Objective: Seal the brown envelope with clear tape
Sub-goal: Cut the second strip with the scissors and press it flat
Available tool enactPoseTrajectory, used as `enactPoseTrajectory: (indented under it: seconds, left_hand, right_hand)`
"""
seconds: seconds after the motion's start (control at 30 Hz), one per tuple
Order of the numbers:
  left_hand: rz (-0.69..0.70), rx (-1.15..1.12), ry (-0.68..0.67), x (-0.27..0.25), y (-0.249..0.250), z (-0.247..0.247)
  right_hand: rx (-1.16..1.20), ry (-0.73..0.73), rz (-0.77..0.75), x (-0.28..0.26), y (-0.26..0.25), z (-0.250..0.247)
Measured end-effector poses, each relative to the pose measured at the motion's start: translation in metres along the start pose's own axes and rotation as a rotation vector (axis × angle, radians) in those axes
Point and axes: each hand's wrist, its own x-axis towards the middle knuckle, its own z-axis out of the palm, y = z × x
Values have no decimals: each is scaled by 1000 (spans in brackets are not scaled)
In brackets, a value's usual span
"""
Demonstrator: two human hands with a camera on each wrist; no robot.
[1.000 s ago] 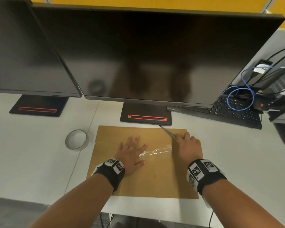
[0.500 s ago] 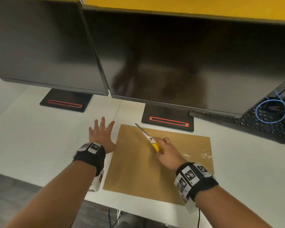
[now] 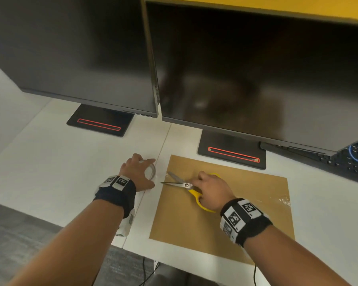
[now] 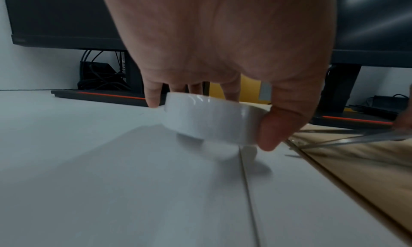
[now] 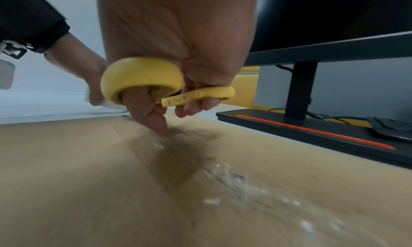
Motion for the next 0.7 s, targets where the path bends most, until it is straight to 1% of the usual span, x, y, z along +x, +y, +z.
enactPoseTrajectory:
  seconds: [0.13,0.37,0.53,0.7]
  left_hand:
    - [16,-36,-40,0,-4,-1]
    - [43,-77,-41,2,-5,-3]
    - [57,-111,-35,1,-2,-1]
    - [60,-110,-16,0,2,-1]
  right_hand:
    - [-50,23,-30,10,-10,-6]
    - [-130,-5,-34,22,-20,-12]
    - [-121,-52,-12,21,-21,-12]
    - [-78,-57,2,19,-21,-7]
